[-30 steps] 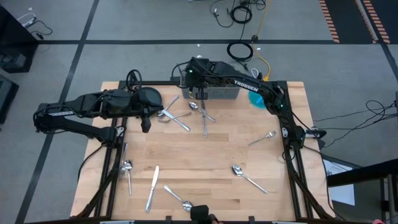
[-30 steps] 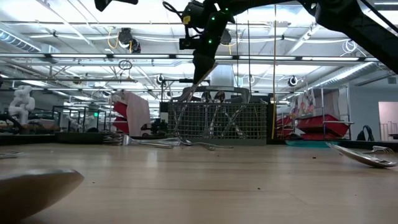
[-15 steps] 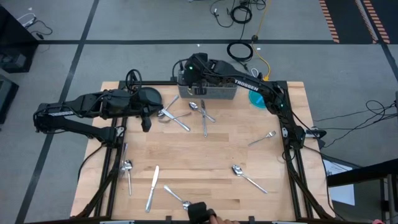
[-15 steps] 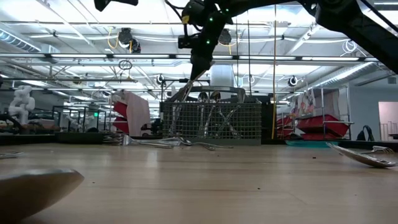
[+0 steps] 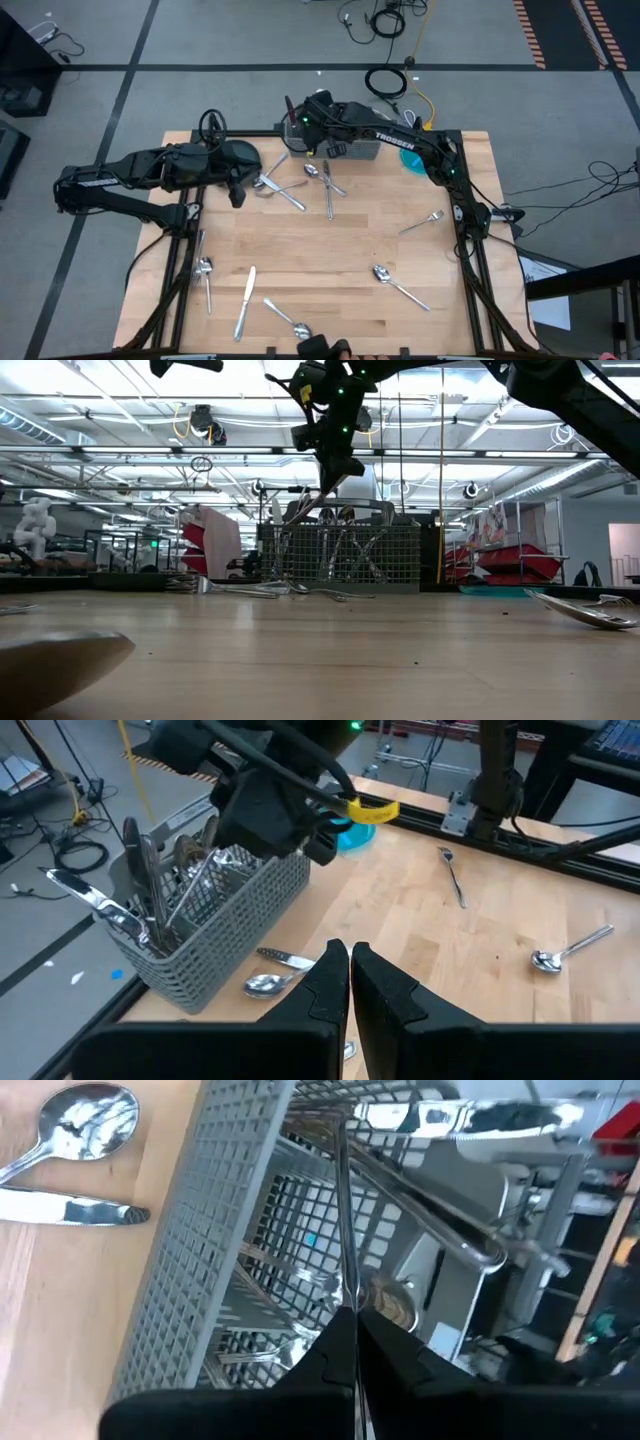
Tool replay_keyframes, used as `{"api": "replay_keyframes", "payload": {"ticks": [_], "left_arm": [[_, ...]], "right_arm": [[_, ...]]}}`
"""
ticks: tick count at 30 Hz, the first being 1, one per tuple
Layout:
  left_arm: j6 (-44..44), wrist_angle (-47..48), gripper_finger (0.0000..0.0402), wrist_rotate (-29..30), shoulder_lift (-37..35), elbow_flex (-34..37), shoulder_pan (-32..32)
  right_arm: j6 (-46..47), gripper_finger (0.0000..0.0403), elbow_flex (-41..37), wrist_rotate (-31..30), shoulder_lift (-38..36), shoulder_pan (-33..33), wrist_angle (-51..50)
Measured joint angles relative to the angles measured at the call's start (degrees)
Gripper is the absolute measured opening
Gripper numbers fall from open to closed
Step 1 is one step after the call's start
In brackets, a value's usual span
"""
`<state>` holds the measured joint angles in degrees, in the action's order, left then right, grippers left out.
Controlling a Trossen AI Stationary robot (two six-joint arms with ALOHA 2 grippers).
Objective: Sort silverware
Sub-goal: Put the knife into the silverware basket
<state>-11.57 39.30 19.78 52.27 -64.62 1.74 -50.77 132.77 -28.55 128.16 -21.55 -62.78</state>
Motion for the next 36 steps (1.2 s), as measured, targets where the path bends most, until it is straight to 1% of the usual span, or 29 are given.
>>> {"api": "replay_keyframes", "payload": {"ticks": [4, 8, 10, 13, 15, 17, 20, 22, 24, 28, 31, 33, 36], "left_arm": [[0.02, 0.03, 0.0024, 0.36, 0.05, 0.0, 0.0], [0.59, -1.85, 0.0024, 3.97, 0.22, 2.16, 0.11], [1.41, -2.94, 0.0024, 4.73, 0.45, 3.72, 0.41], [2.28, -5.59, 0.0024, 4.78, 0.72, 5.98, 1.27], [6.33, -8.45, 0.0024, 5.62, 1.23, 7.48, 2.34], [13.04, -12.64, 0.0019, 7.61, 2.12, 9.35, 3.3], [25.23, -23.27, 0.0006, 7.59, 3.86, 13.23, 5.96], [30.72, -28.53, 0.0008, 6.37, 5.85, 15.33, 8.62], [32.34, -29.86, 0.0018, 4.28, 8.55, 16.13, 11.86], [35.18, -30.0, 0.0041, -5.38, 13.82, 16.17, 18.45], [36.88, -32.69, 0.0058, -10.99, 17.45, 16.17, 22.9], [38.87, -34.53, 0.0069, -13.45, 19.54, 16.17, 25.53], [41.91, -38.15, 0.0086, -16.08, 21.09, 15.96, 27.78]], "right_arm": [[-1.41, 0.0, 0.0, -0.03, 0.0, 0.6, 3.75], [-6.08, 0.0, 0.0, -0.05, 0.0, 1.02, 8.79], [-8.61, 0.0, 0.0, -0.05, 0.0, 1.04, 9.25], [-8.44, 0.0, 0.0, 0.34, 0.0, 1.04, 8.44], [-8.39, 0.0, 0.0, 0.31, -0.01, 1.04, 7.43], [-8.38, 0.0, 0.0, 0.13, 0.0, 1.05, 6.94], [-8.01, 0.0, 0.0, -0.03, -0.02, 1.42, 6.05], [-8.01, 0.0, 0.0, 0.02, -0.02, 1.77, 5.88], [-8.01, 0.0, 0.0, 0.14, 0.0, 1.87, 5.52], [-8.07, 0.0, 0.0, 0.13, -0.01, 1.78, 5.5], [-8.5, 0.0, 0.0, 0.02, -0.02, 1.72, 5.4], [-8.91, 0.0, 0.0, 0.06, -0.02, 1.76, 4.97], [-9.38, 0.0, 0.0, 0.38, -0.02, 1.78, 4.04]]}}
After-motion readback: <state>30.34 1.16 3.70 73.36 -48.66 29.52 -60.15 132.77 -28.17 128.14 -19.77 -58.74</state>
